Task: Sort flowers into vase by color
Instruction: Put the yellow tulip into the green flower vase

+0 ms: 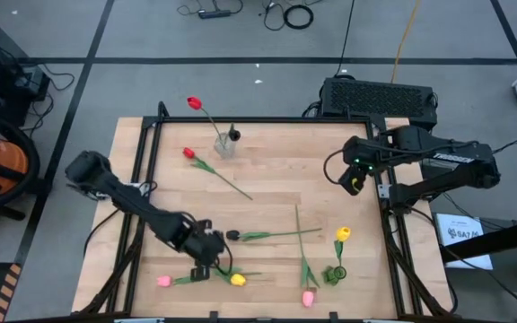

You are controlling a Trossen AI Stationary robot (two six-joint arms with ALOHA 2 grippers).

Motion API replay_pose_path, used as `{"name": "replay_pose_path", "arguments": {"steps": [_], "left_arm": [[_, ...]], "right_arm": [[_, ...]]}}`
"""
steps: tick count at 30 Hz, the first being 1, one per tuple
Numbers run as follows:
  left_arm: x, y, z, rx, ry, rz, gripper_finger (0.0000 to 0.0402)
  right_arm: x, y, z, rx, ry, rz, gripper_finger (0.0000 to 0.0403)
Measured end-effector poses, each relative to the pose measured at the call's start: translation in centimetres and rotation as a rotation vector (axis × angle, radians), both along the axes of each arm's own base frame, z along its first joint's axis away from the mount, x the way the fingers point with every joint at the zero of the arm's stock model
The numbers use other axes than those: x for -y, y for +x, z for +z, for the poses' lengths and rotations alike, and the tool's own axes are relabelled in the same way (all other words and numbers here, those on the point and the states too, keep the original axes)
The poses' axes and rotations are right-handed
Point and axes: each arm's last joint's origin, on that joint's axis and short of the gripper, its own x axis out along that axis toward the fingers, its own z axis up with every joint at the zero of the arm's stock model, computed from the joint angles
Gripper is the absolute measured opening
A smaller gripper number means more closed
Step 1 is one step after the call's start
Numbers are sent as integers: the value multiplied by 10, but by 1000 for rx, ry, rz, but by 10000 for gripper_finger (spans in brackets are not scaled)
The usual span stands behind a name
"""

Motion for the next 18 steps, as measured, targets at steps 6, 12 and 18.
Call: {"name": "replay_pose_path", "arguments": {"steps": [6, 12, 18], "left_arm": [[20, 8, -25, -135, -56, -53, 81], [27, 13, -33, -155, -36, -64, 81], [28, 15, -53, -184, 50, -97, 81]], "right_arm": [[-7, -20, 9, 51, 2, 11, 215], [-13, -45, 20, 171, -5, -27, 215], [-18, -60, 27, 271, 24, -33, 215]]}}
